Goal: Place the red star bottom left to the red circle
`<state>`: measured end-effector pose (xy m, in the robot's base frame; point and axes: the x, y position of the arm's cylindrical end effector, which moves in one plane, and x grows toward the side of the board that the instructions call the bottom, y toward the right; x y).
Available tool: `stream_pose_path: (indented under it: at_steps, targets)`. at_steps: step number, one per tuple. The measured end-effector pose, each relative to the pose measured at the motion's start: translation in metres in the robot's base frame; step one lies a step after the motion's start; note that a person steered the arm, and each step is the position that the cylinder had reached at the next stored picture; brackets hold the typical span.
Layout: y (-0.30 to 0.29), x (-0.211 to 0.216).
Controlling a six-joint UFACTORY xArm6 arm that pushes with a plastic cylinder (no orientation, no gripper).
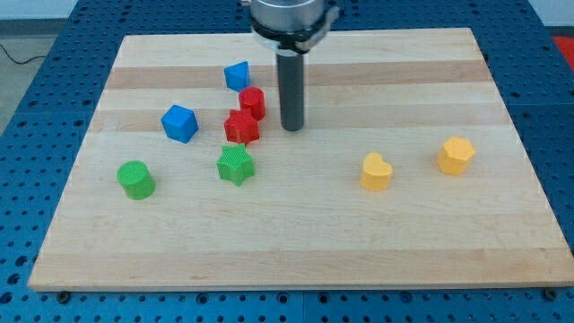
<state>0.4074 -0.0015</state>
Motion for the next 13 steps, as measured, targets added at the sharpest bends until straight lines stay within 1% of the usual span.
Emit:
stream_pose_path:
  at_steps: [1, 2, 3, 5, 6, 7, 8, 9, 10, 13]
  targets:
    - [-0.026, 0.036]
    - [-0.07, 0.062]
    - [-0.09, 0.058]
    - [-0.08, 0.024]
    - [-0.08, 0.023]
    - [-0.072, 0.048]
    - [-0.021, 0.048]
    - [0.025, 0.028]
    - [0.015, 0.019]
    - [-0.084, 0.003]
